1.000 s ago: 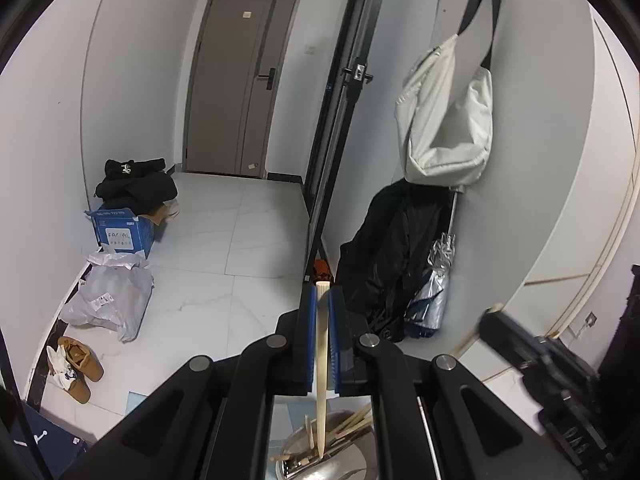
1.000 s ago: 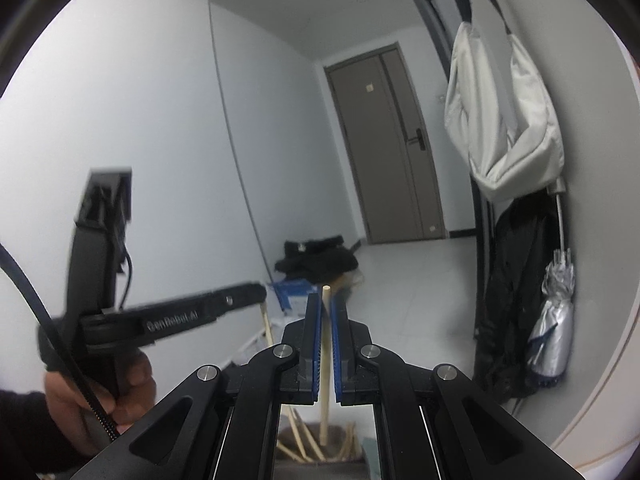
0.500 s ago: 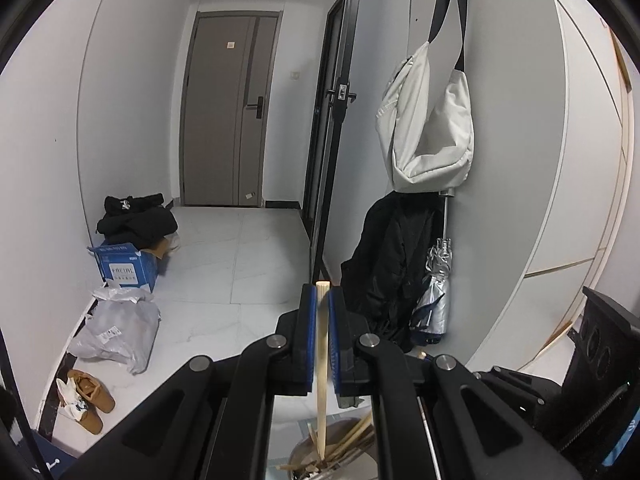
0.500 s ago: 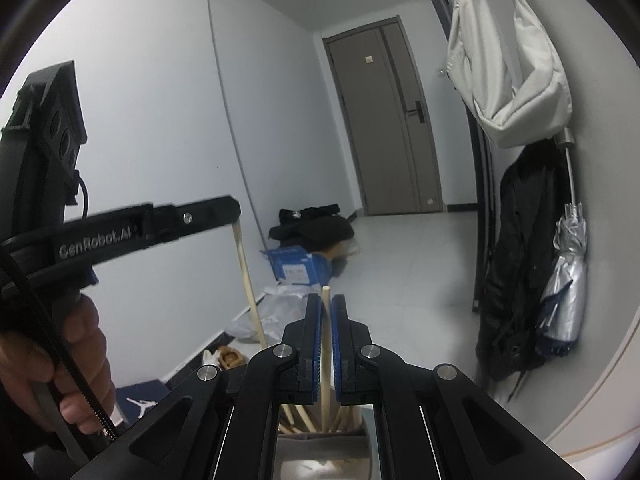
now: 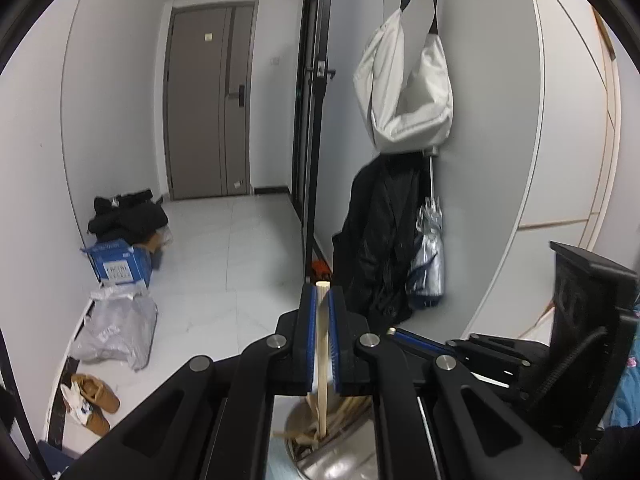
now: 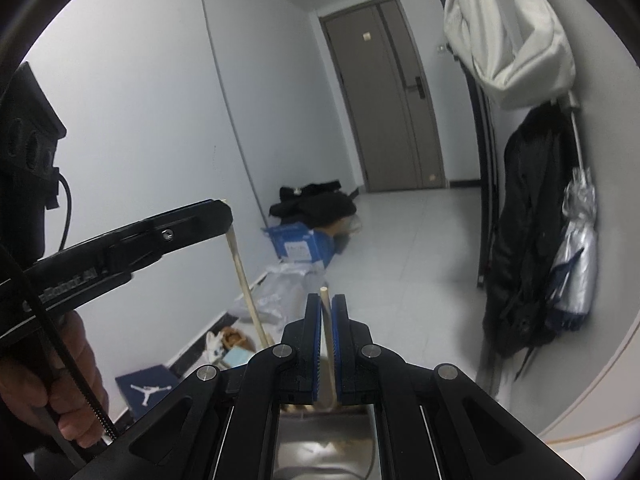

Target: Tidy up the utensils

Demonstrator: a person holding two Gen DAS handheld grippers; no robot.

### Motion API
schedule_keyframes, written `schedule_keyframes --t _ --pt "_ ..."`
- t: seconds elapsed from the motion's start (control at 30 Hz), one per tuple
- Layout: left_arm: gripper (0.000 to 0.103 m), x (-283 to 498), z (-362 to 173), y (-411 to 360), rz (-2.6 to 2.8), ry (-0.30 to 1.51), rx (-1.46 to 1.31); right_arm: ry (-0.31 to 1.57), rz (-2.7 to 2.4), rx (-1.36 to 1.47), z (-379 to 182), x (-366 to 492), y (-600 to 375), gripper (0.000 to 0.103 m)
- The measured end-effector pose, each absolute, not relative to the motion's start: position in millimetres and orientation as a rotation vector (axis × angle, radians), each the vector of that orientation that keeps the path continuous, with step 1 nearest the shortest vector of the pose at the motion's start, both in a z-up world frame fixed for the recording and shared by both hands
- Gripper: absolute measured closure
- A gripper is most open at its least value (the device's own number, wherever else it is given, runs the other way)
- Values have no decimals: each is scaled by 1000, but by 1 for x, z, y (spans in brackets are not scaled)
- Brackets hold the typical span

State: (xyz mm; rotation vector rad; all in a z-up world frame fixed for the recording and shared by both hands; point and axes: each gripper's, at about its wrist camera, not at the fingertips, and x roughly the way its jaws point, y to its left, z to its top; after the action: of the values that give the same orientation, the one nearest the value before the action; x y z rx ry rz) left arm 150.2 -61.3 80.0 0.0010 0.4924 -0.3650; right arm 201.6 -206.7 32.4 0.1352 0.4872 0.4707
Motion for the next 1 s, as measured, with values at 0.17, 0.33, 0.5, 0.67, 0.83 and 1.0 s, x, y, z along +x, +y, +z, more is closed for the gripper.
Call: schedule_keyframes --t 0.17,0.33,0.5,0.67,0.83,1.0 --pt "100 146 68 -56 -423 581 -39 556 498 133 15 201 -200 97" --pt "100 141 61 -49 -443 636 -99 613 543 152 3 199 -195 95" --pt "94 138 64 -45 -433 681 -136 635 518 137 -1 185 -196 91" --pt "61 118 71 -37 -397 640 -118 614 457 143 6 156 -207 74" --pt "37 96 81 -23 -316 594 -146 582 402 140 16 124 -220 63" --pt "15 67 92 -15 -218 515 -161 519 370 135 30 93 -221 45"
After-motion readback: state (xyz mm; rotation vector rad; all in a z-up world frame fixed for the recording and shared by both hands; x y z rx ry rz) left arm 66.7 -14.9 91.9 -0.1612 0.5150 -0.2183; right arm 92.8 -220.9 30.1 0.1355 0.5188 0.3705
